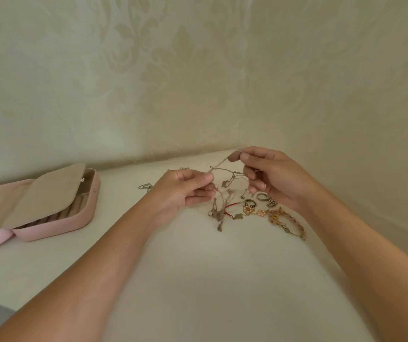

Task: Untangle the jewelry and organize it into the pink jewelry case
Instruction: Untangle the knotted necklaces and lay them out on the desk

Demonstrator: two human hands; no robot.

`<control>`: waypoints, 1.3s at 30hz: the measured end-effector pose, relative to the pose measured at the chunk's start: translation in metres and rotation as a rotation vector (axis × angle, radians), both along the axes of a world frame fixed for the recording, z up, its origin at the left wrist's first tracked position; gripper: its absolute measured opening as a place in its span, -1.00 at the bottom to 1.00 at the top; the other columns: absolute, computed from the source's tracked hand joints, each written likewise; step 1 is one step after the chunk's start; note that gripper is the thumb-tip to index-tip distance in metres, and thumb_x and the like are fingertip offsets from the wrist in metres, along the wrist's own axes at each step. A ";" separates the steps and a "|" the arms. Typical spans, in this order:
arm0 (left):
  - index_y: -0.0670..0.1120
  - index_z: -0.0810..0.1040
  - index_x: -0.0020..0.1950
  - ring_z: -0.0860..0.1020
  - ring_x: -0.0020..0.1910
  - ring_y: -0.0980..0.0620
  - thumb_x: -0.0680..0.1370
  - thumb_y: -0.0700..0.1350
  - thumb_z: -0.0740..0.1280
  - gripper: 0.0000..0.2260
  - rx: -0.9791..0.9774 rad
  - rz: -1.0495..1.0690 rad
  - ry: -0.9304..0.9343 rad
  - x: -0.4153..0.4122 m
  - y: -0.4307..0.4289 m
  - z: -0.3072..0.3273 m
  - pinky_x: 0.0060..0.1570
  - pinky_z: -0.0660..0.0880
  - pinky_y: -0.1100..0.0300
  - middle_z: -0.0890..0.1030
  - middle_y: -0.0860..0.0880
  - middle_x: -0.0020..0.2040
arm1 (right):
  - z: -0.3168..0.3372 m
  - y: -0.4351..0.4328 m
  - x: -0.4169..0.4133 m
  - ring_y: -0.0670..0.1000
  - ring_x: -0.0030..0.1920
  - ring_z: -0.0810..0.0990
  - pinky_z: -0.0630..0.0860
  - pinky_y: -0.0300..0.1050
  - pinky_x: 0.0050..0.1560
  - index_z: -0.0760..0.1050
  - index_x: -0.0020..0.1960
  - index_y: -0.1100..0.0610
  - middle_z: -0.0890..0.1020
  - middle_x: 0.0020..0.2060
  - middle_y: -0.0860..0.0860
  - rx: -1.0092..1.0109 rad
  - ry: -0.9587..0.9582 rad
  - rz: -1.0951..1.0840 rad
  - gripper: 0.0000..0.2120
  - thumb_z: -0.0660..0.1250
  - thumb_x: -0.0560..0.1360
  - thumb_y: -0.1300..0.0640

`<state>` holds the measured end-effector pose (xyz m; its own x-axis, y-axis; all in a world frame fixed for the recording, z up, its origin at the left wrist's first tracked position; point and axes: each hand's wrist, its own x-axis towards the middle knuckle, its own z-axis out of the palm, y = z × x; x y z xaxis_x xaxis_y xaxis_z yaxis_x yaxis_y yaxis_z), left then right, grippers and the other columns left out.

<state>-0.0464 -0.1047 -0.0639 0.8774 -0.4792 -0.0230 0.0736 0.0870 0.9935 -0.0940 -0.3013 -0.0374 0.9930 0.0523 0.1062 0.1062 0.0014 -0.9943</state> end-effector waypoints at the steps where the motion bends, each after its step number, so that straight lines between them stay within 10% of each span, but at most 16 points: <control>1: -0.18 0.57 -0.20 0.63 -0.28 0.04 0.36 -0.10 0.40 -0.85 -0.075 0.007 0.028 0.002 0.000 0.001 -0.17 0.61 0.23 0.62 -0.04 -0.32 | -0.001 -0.002 0.001 -0.10 -0.54 0.28 0.41 -0.26 -0.47 0.61 -0.04 0.20 0.41 -0.48 -0.03 -0.021 0.009 -0.047 -0.87 0.28 0.56 0.22; 9: -0.07 0.43 -0.24 0.21 -0.53 0.20 0.40 -0.02 0.34 -0.85 -0.199 0.033 0.157 0.007 0.005 0.009 -0.62 0.09 0.40 0.25 0.09 -0.43 | -0.005 -0.008 0.004 -0.15 -0.48 0.43 0.45 -0.37 -0.43 0.63 -0.20 0.09 0.48 -0.46 -0.01 -0.381 -0.146 -0.543 -0.93 0.44 0.46 0.21; 16: -0.03 0.47 -0.23 0.19 -0.54 0.20 0.40 0.06 0.32 -0.83 -0.037 -0.087 0.178 0.008 0.011 0.010 -0.61 0.07 0.42 0.54 0.07 -0.28 | -0.003 -0.013 0.007 0.00 -0.51 0.50 0.62 -0.09 -0.37 0.42 -0.22 0.21 0.52 -0.44 0.10 0.611 0.231 -0.307 -0.64 0.17 0.62 -0.03; 20: -0.07 0.63 -0.06 0.20 -0.53 0.18 0.40 0.01 0.37 -0.79 0.276 -0.130 0.005 0.008 0.022 0.014 -0.56 0.10 0.40 0.56 0.12 -0.30 | 0.004 -0.014 0.004 -0.05 -0.60 0.30 0.32 -0.29 -0.58 0.34 -0.34 0.13 0.37 -0.59 0.02 0.445 0.249 -0.266 -0.45 0.11 0.53 -0.32; 23: -0.08 0.66 -0.04 0.18 -0.49 0.16 0.43 -0.08 0.45 -0.85 0.556 -0.102 -0.107 0.013 0.032 0.011 -0.50 0.12 0.35 0.41 0.12 -0.42 | 0.013 -0.027 0.001 -0.10 -0.64 0.12 0.03 -0.30 -0.63 0.30 -0.41 0.11 0.22 -0.64 -0.04 0.469 0.209 -0.275 -0.51 0.17 0.57 -0.18; 27: -0.08 0.47 -0.38 0.17 -0.54 0.13 0.51 -0.06 0.40 -0.72 0.535 0.056 -0.099 0.022 0.048 0.013 -0.54 0.07 0.32 0.37 0.08 -0.49 | 0.021 -0.041 -0.004 -0.14 -0.67 0.14 0.06 -0.32 -0.67 0.35 -0.29 0.15 0.34 -0.61 -0.02 0.329 0.206 -0.283 -0.69 0.12 0.62 0.15; 33: 0.02 0.19 -0.49 0.07 -0.59 0.15 0.51 -0.06 0.36 -0.54 0.219 0.305 0.017 0.037 0.060 0.015 -0.65 -0.01 0.33 0.13 0.06 -0.48 | 0.019 -0.025 -0.005 -0.12 -0.59 0.26 0.26 -0.31 -0.61 0.42 -0.29 0.15 0.41 -0.59 -0.02 0.176 0.207 -0.255 -0.70 0.23 0.59 0.09; 36: 0.02 0.23 -0.50 0.07 -0.58 0.17 0.40 0.17 0.38 -0.56 0.215 0.085 0.082 0.034 0.063 0.019 -0.64 -0.03 0.35 0.14 0.08 -0.49 | 0.021 -0.021 -0.008 -0.01 -0.45 0.40 0.50 -0.16 -0.29 0.29 -0.43 0.09 0.43 -0.50 0.03 0.281 0.169 -0.199 -0.55 0.27 0.52 -0.14; 39: -0.02 0.48 -0.40 0.19 -0.57 0.16 0.09 0.40 0.50 -0.48 0.479 -0.267 0.025 0.025 0.064 0.021 -0.63 0.15 0.37 0.35 0.03 -0.46 | 0.025 -0.011 -0.013 -0.02 -0.50 0.24 0.41 -0.18 -0.41 0.18 -0.47 0.07 0.26 -0.48 0.01 0.291 0.211 -0.017 -0.46 0.20 0.49 -0.26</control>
<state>-0.0219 -0.0402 -0.0431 0.7231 -0.6159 -0.3126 0.0552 -0.3996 0.9150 -0.1074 -0.3120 -0.0128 0.9951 0.0332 -0.0934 -0.0991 0.2879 -0.9525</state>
